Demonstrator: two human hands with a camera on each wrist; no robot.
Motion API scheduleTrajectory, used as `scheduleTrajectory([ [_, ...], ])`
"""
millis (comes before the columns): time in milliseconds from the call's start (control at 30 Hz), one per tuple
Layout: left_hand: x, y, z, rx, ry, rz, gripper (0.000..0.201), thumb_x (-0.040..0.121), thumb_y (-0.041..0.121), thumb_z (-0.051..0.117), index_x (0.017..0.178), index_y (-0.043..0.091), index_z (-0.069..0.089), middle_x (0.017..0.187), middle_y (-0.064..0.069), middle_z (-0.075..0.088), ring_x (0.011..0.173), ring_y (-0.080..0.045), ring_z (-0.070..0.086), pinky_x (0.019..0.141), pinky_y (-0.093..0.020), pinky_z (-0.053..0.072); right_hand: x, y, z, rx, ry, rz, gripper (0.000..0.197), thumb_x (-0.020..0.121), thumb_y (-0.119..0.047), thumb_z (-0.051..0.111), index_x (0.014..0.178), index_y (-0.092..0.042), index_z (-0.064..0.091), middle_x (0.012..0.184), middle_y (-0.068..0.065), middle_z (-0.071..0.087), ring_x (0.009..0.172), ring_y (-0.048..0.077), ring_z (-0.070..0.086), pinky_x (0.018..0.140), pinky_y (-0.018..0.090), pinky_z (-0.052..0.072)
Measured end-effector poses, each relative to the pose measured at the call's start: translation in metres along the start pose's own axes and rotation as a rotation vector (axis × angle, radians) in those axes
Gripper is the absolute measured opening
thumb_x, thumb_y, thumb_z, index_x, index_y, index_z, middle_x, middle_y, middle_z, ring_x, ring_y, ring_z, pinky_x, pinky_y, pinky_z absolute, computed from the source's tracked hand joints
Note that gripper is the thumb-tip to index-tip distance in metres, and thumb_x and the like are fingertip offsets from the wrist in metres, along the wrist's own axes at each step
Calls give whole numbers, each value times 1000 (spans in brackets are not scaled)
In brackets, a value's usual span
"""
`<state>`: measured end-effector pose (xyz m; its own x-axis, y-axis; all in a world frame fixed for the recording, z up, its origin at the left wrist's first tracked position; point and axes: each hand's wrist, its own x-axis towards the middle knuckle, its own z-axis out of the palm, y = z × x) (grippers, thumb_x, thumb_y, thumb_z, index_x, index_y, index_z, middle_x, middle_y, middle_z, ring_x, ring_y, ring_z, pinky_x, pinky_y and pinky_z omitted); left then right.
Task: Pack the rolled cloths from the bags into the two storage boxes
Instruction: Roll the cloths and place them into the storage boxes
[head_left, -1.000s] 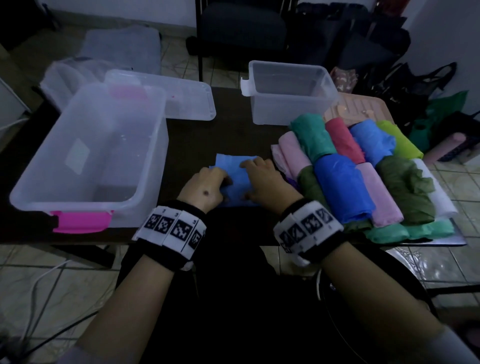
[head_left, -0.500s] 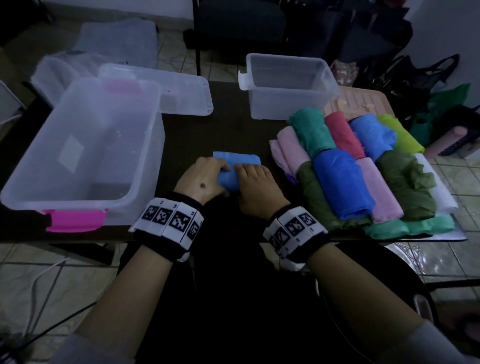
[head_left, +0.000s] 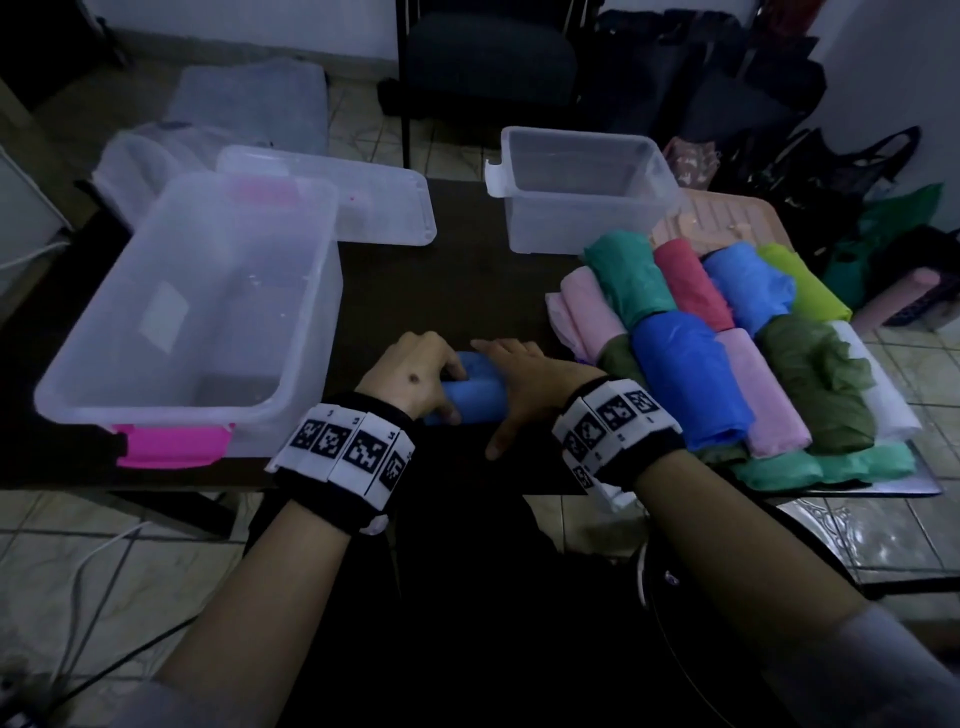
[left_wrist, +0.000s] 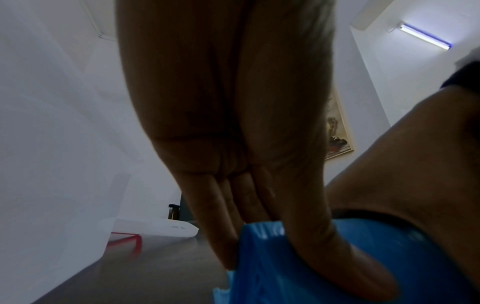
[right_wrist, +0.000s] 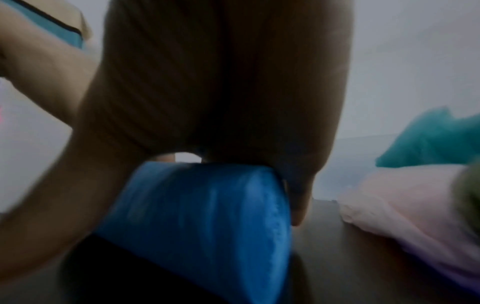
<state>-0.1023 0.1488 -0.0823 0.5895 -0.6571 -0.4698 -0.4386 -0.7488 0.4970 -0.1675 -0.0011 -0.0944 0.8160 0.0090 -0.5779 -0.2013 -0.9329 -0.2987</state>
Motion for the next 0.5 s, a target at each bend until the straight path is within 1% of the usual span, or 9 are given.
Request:
scheduleTrajectory([
  [33,0,0,-1,-7,-4,-2,51,70,12,80,118,19,63,125,-2,58,115,-18,55,102,-35,44,3,-1,-1,-30,-10,12,126,57,-40,87,151,-24,4,151,3,17,138,27,18,111,47,23],
  [67,0,0,-2,-13,-10,-2,52,70,12,79,119,19,62,125,-2,58,115,-17,55,101,-33,44,5,-2,-2,-60,-6,15,123,57,-42,86,150,-22,8,147,4,23,135,27,22,110,45,25],
  [167,0,0,-4,-28,-27,-5,54,71,11,79,121,19,61,125,-3,58,113,-18,56,95,-27,44,9,-3,0,-59,3,-18,97,61,-46,84,139,-19,33,127,2,35,123,23,32,98,37,32],
  [233,-1,1,-4,-34,-36,-10,55,72,10,78,123,19,60,124,-2,59,111,-17,56,89,-24,42,9,-1,3,-22,13,-49,83,63,-47,82,130,-20,42,112,-2,34,115,19,34,89,32,33],
  [300,-1,1,-4,-41,-44,-18,55,71,10,78,123,19,61,123,-2,59,111,-17,56,89,-25,43,4,2,8,15,62,-89,75,66,-47,80,126,-19,46,108,-4,34,109,16,38,88,29,35],
  [367,-2,1,-5,-42,-33,-24,55,71,10,79,121,20,62,122,-2,60,110,-18,57,94,-28,45,-5,6,13,44,134,-137,72,68,-45,79,127,-18,47,113,-1,40,109,17,45,90,29,39],
  [400,-3,1,-4,-42,-31,-27,55,70,10,79,121,20,62,122,-2,60,110,-18,57,95,-29,45,-10,8,16,47,167,-162,72,69,-44,79,128,-17,47,120,1,40,111,17,46,93,29,40],
  [467,-4,1,-3,-36,-33,-33,55,70,9,79,120,20,62,122,-4,60,111,-19,56,98,-32,45,-18,11,24,49,215,-189,73,71,-42,78,131,-15,45,136,3,31,118,17,43,100,28,38],
  [500,-5,2,-2,-31,-33,-35,54,70,8,79,121,20,62,123,-4,59,112,-19,56,100,-34,45,-21,12,28,58,231,-191,74,71,-42,78,131,-15,44,140,4,26,121,18,41,102,28,37],
])
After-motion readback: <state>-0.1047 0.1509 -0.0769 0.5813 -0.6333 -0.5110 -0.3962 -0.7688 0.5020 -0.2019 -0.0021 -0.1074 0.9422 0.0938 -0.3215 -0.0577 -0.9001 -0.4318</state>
